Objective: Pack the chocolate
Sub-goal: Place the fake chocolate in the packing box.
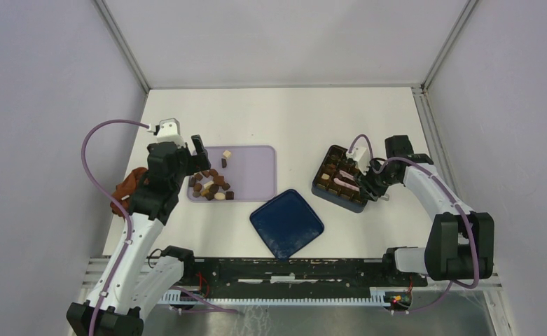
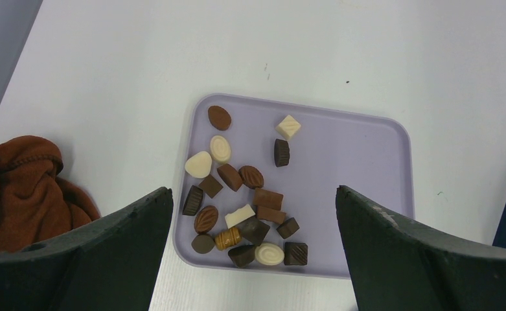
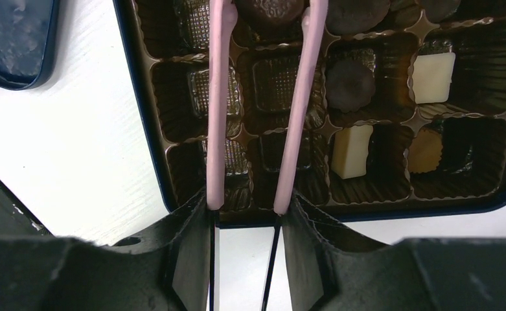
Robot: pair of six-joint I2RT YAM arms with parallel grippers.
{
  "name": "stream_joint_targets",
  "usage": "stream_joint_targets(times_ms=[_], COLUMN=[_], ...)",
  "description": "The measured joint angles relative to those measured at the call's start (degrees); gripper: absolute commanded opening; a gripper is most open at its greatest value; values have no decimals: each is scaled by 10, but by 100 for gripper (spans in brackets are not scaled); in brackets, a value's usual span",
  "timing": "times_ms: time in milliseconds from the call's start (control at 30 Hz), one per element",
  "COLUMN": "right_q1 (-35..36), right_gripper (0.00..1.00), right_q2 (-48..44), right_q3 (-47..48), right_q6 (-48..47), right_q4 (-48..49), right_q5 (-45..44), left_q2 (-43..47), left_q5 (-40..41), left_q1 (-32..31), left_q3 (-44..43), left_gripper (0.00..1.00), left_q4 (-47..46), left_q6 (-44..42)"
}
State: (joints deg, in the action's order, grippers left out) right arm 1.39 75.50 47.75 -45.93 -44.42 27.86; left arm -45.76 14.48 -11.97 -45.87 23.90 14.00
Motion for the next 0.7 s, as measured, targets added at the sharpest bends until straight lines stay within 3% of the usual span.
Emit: stream_joint_targets(times_ms=[700], right_q1=[0], right_gripper=[41], right_q2=[3], right_q3=[48], right_q6=[4], right_q4=[-12], right_q5=[17], left_q2=[0], left_q5=[0], left_q1=[0], left_q3=[0], left_gripper=[100], left_q4=[0], left_q6=[0])
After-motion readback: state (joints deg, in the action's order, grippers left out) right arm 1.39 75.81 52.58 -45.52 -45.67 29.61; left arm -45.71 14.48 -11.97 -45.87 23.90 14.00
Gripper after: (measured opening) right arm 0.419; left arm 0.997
